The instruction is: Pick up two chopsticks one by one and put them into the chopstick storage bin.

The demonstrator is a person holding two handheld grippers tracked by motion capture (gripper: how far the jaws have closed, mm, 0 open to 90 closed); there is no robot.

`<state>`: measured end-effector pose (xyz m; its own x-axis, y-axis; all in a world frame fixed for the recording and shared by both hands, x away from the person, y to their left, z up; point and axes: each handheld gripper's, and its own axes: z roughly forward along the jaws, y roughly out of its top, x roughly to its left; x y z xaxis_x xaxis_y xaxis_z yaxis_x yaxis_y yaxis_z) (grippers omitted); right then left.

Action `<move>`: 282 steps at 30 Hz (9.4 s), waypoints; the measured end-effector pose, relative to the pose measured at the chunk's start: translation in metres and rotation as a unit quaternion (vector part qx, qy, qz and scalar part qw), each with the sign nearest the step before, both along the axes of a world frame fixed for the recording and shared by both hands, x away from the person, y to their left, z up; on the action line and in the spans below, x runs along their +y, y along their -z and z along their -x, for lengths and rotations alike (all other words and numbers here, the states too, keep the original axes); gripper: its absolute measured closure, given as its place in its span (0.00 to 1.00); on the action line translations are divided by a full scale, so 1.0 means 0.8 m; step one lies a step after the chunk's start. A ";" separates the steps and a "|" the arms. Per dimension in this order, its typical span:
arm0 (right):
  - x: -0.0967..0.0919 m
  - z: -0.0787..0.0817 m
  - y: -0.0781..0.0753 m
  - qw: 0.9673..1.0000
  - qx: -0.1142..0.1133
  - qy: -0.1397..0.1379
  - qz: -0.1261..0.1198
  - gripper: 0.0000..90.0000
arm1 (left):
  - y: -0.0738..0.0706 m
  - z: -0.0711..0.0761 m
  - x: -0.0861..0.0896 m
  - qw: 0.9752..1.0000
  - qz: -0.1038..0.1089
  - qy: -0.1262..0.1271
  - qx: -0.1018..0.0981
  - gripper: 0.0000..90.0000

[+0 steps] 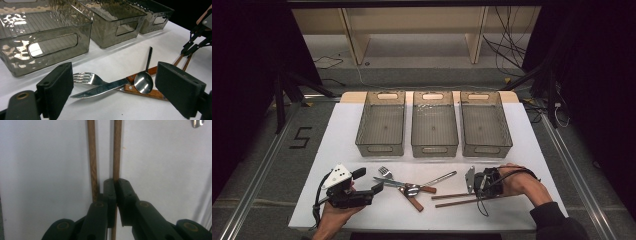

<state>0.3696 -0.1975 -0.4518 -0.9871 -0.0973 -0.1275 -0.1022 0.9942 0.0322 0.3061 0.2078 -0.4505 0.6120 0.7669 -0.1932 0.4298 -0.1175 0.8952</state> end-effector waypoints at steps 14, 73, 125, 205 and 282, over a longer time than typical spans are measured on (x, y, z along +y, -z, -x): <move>-0.007 -0.004 -0.026 0.996 -0.024 0.052 -0.073 0.96 | 0.000 0.000 0.000 1.000 -0.002 0.000 0.000 0.16; 0.138 -0.091 -0.097 0.857 0.014 0.315 -0.407 0.96 | -0.002 0.001 0.003 1.000 -0.002 -0.003 -0.004 0.16; 0.230 -0.170 -0.122 0.813 0.024 0.365 -0.453 0.96 | -0.004 0.002 0.004 1.000 0.006 -0.002 -0.010 0.16; 0.178 -0.149 -0.127 0.838 0.024 0.336 -0.428 0.41 | -0.005 0.002 0.005 1.000 0.004 0.000 -0.011 0.16; -0.011 0.019 -0.031 0.940 0.021 0.289 -0.180 0.27 | -0.003 0.002 0.003 1.000 0.000 0.005 -0.009 0.16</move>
